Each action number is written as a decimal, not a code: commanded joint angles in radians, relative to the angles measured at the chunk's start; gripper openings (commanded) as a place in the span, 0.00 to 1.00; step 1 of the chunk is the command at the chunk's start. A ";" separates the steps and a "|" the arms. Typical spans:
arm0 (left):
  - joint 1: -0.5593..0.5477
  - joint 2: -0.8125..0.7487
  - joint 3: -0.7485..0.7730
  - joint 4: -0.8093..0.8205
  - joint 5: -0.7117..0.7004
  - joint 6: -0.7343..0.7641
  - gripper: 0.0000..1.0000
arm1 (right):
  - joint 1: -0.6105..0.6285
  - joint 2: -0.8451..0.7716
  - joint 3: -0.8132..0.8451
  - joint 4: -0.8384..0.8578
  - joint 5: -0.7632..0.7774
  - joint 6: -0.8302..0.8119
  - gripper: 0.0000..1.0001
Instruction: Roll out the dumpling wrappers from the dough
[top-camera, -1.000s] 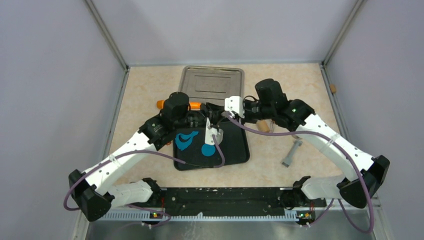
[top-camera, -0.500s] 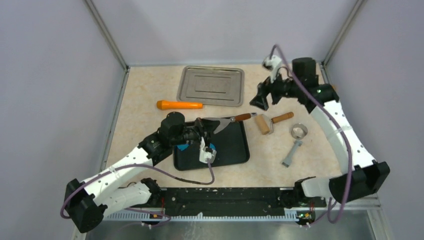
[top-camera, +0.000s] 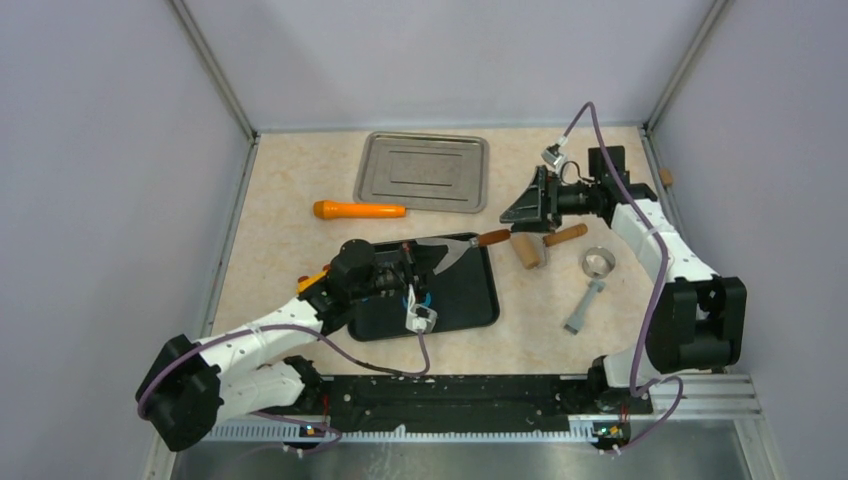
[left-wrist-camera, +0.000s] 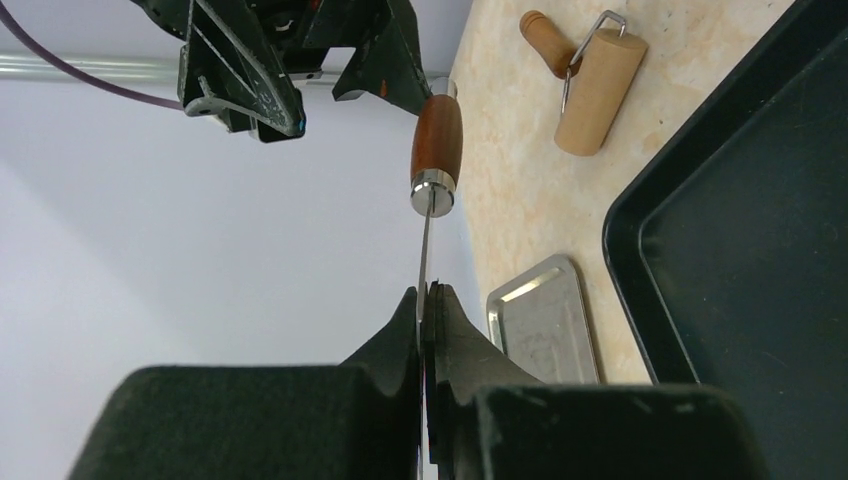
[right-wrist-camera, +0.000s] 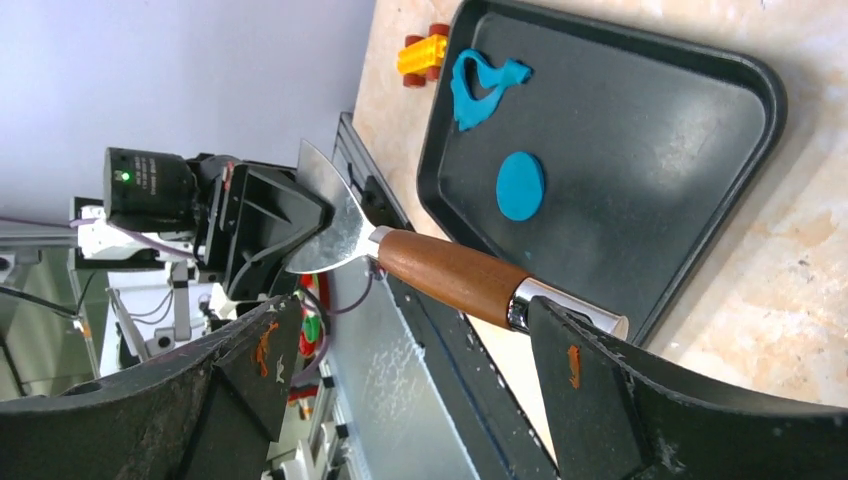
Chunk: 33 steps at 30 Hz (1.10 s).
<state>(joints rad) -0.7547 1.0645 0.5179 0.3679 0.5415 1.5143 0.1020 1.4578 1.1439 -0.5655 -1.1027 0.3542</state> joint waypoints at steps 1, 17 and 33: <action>-0.002 -0.029 0.036 0.183 0.032 0.024 0.00 | -0.044 -0.019 -0.016 0.102 -0.043 0.089 0.83; -0.003 0.011 0.043 0.226 0.018 -0.021 0.00 | -0.109 0.040 -0.102 0.354 -0.184 0.346 0.82; -0.009 0.111 0.056 0.333 0.038 -0.058 0.00 | -0.045 0.027 -0.113 0.462 -0.233 0.468 0.45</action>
<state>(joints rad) -0.7601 1.1694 0.5362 0.6136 0.5533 1.4742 0.0505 1.5158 1.0271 -0.1375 -1.3098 0.8070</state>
